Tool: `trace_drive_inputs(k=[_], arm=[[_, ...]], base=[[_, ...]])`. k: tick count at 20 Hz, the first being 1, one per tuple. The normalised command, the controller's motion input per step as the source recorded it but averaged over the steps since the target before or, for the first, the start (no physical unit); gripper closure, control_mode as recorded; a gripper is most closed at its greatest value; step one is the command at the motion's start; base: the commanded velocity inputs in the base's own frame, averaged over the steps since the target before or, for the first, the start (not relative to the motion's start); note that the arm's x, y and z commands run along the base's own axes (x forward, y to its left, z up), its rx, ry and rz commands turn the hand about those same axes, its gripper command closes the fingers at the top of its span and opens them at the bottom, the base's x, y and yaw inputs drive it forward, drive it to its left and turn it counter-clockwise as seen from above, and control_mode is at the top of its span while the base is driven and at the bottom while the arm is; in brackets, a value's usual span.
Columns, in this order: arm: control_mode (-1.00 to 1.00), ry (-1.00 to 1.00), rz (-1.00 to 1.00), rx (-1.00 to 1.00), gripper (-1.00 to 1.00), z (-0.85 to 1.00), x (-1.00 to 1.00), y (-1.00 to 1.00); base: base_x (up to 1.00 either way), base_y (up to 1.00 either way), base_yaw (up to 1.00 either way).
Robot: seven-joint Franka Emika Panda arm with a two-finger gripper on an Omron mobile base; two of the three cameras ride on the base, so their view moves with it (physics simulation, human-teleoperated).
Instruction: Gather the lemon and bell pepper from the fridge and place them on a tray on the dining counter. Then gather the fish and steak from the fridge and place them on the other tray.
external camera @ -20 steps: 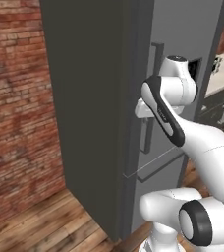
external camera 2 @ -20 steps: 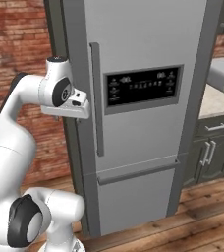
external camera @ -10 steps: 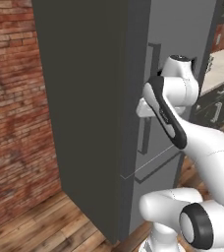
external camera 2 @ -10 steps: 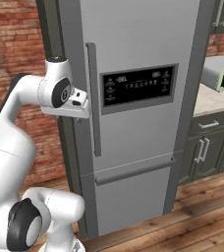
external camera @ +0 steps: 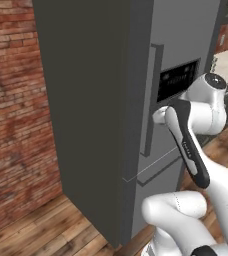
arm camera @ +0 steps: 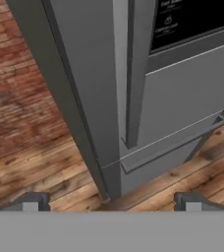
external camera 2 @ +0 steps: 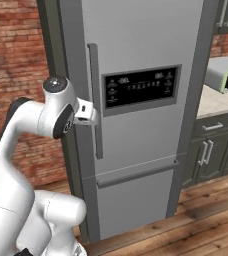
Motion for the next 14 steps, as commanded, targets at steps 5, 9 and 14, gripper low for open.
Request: trace_drive_inputs(k=[5,9,14], arm=[[-1.00,-0.24,0.05,0.02,-1.00,0.00,0.04,-0.11],[-1.00,-0.30,0.13,0.04,-1.00,0.01,0.04,-0.15],[-1.00,-0.30,0.14,0.03,-1.00,0.00,0.00,-0.12]], base=[[0.00,0.00,0.00],[0.00,0.00,0.00],[0.00,0.00,0.00]])
